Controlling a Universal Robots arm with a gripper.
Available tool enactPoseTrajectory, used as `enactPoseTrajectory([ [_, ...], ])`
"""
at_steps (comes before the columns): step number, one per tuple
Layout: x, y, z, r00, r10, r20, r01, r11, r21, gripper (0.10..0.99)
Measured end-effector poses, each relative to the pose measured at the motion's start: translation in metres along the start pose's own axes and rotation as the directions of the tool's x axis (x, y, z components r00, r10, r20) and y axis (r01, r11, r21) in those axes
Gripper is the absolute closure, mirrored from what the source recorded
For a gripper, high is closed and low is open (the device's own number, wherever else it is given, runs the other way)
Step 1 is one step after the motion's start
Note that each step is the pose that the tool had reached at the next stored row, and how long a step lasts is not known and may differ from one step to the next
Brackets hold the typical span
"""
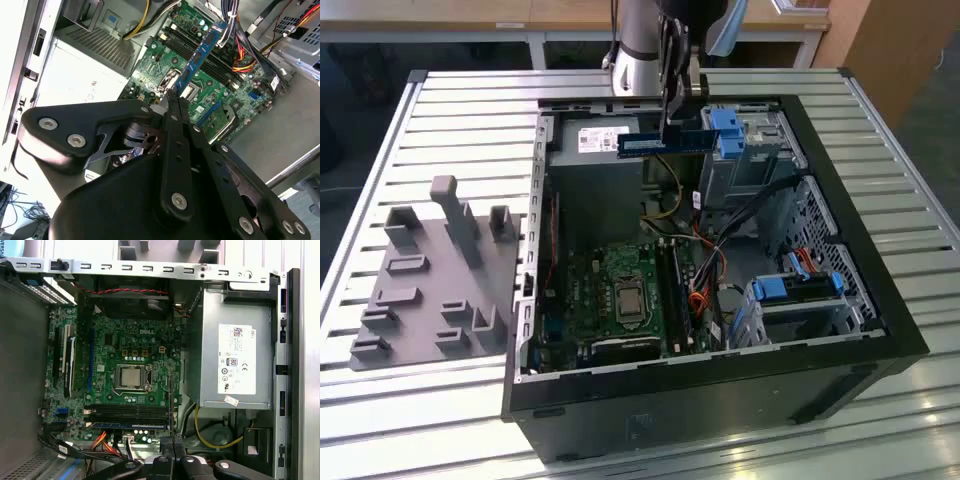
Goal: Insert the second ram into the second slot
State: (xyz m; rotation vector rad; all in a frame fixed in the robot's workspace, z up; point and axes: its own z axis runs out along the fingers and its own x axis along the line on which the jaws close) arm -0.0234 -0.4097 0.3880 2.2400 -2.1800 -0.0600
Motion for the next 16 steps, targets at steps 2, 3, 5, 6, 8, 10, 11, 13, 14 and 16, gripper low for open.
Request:
enactPoseTrajectory([
  [2, 0.0000, 0.0000, 0.0000, 1.0000, 0.000, 0.0000, 0.000, 1.0000, 0.000, 0.973],
  [3, 0.0000, 0.0000, 0.0000, 1.0000, 0.000, 0.0001, 0.000, 1.0000, 0.000, 0.973],
  [5, 0.0000, 0.0000, 0.0000, 1.0000, 0.000, 0.0000, 0.000, 1.0000, 0.000, 0.973],
  [6, 0.0000, 0.0000, 0.0000, 1.0000, 0.000, 0.0000, 0.000, 1.0000, 0.000, 0.973],
  [8, 0.0005, 0.0001, 0.0000, 1.0000, 0.000, -0.0001, 0.000, 1.0000, 0.000, 0.973],
  [10, 0.0016, 0.0000, 0.0000, 1.0000, 0.000, 0.0000, 0.000, 1.0000, 0.000, 0.973],
  [11, 0.0022, 0.0000, -0.0001, 1.0000, 0.000, 0.0000, 0.000, 1.0000, 0.000, 0.973],
  [13, 0.0042, 0.0001, -0.0001, 1.0000, 0.000, -0.0001, 0.000, 1.0000, 0.000, 0.973],
  [14, 0.0054, 0.0001, -0.0001, 1.0000, 0.000, -0.0001, 0.000, 1.0000, 0.000, 0.973],
  [16, 0.0075, 0.0002, -0.0001, 1.0000, 0.000, 0.0000, 0.000, 1.0000, 0.000, 0.973],
])
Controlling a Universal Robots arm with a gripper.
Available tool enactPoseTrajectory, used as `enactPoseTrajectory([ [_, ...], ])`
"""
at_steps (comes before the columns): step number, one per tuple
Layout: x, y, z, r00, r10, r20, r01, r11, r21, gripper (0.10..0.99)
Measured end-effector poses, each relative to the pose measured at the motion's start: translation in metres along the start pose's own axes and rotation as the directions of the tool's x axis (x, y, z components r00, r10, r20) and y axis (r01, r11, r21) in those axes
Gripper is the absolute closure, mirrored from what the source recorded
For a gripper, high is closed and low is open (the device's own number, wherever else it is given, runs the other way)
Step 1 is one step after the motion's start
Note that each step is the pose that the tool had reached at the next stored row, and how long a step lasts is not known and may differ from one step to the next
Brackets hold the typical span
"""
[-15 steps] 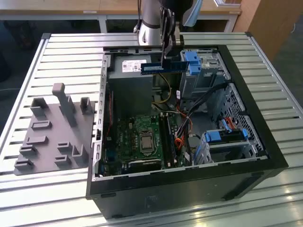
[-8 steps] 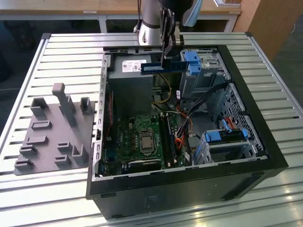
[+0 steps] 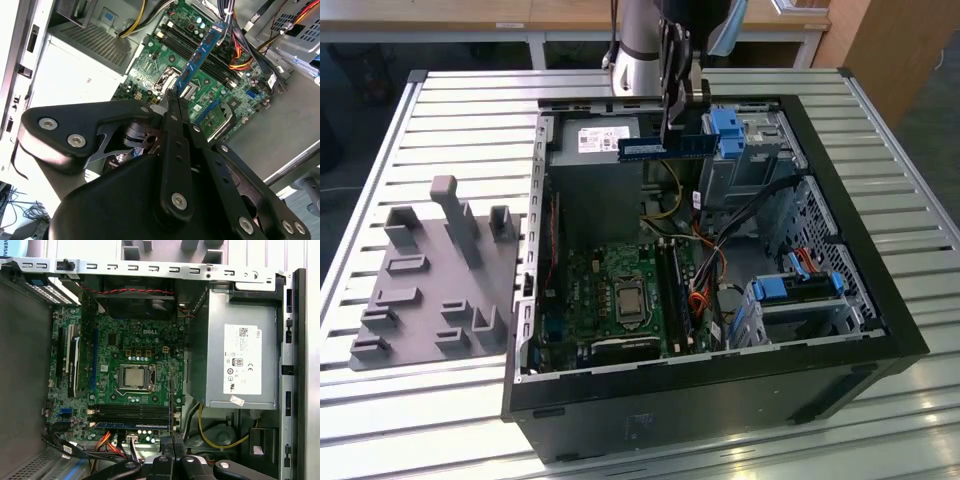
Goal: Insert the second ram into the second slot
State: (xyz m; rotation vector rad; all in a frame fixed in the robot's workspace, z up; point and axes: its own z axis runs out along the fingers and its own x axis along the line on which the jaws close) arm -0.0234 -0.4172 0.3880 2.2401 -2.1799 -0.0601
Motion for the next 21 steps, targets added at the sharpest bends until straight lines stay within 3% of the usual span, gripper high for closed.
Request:
enactPoseTrajectory([
  [21, 0.0238, 0.0007, -0.0004, 1.0000, 0.000, 0.0000, 0.000, 1.0000, 0.000, 0.973],
])
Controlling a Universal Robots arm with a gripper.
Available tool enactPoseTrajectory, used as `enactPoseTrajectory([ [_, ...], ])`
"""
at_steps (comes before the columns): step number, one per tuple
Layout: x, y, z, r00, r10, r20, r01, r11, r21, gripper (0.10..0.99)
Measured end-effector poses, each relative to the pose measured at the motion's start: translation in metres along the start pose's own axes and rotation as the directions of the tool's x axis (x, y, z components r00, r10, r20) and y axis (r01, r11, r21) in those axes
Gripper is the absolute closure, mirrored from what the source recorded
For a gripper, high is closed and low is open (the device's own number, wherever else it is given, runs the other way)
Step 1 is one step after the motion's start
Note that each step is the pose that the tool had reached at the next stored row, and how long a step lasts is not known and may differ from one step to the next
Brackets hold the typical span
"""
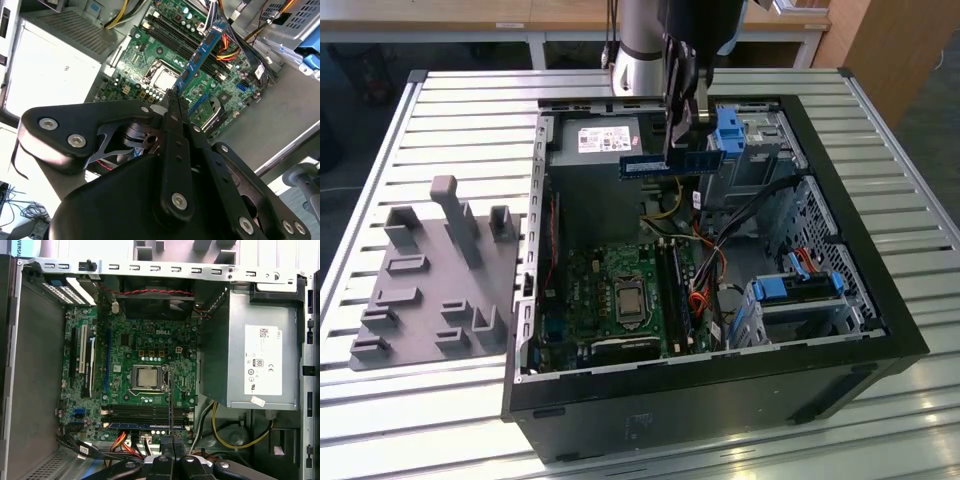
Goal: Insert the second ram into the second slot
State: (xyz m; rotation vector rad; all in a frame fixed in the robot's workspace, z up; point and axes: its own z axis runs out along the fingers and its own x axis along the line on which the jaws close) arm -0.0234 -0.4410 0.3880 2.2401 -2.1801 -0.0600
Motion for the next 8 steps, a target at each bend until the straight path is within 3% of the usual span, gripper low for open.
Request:
enactPoseTrajectory([
  [8, 0.0007, 0.0000, 0.0001, 0.9995, 0.031, 0.0011, -0.031, 0.9995, 0.000, 0.973],
])
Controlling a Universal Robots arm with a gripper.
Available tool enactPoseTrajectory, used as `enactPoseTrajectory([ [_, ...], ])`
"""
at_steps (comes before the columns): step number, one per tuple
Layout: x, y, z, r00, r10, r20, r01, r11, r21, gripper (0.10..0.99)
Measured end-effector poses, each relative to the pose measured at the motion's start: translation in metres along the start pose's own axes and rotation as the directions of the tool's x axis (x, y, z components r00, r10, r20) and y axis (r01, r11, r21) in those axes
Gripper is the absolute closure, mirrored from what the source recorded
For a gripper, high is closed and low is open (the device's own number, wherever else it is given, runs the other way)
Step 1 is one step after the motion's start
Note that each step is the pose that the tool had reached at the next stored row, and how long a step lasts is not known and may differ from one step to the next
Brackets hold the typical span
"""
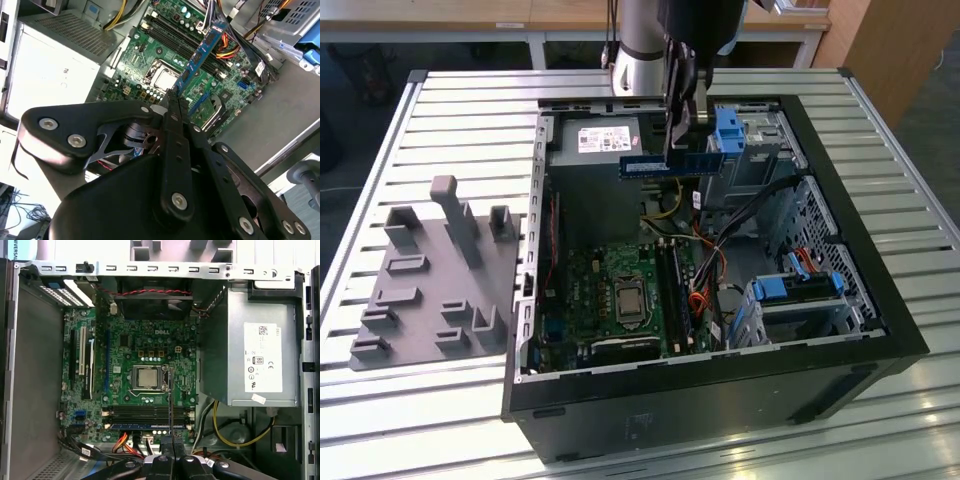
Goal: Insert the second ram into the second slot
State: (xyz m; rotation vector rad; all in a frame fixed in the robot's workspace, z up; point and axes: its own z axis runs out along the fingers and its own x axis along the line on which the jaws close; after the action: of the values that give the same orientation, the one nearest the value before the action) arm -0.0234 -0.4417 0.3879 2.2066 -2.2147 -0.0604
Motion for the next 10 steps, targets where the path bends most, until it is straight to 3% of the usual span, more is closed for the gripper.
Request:
enactPoseTrajectory([
  [10, 0.0000, 0.0000, 0.0000, 0.9992, 0.040, 0.0015, -0.040, 0.9992, 0.001, 0.973],
])
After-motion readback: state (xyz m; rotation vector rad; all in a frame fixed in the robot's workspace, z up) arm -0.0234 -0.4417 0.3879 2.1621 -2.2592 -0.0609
